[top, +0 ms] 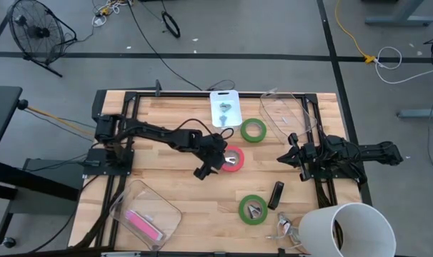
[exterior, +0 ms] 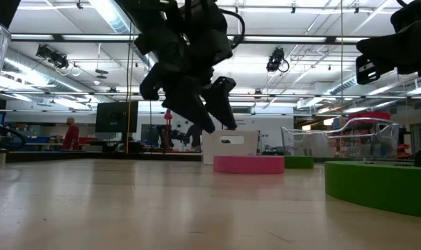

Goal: Pick and place Stapler, Stapler remover, tape
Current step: Put the pink tape into the top transparent bin

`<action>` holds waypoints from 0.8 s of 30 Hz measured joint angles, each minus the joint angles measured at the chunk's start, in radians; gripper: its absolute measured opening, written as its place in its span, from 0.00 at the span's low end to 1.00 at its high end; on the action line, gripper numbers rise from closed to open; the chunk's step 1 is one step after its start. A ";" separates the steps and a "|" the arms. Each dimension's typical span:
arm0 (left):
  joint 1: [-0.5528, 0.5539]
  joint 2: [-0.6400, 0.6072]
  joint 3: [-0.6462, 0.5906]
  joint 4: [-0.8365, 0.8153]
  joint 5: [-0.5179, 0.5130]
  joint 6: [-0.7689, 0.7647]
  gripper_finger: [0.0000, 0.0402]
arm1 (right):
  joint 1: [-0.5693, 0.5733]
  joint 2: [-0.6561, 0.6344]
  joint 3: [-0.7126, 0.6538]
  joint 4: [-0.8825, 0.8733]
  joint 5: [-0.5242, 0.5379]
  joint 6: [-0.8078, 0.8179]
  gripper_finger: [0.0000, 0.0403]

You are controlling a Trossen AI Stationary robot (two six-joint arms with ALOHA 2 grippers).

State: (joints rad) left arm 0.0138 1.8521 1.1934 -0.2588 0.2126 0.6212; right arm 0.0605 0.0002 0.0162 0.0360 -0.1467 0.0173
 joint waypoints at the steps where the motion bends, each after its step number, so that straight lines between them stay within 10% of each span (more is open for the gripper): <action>1: -0.001 0.007 0.000 0.010 0.000 0.002 0.69 | 0.000 0.000 0.000 0.000 0.000 0.000 0.05; 24: 0.012 0.104 -0.001 0.080 -0.033 -0.004 0.69 | 0.000 0.000 0.000 0.000 0.000 0.000 0.05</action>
State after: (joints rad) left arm 0.0254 1.9556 1.1927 -0.1787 0.1795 0.6172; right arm 0.0605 0.0002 0.0160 0.0359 -0.1467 0.0174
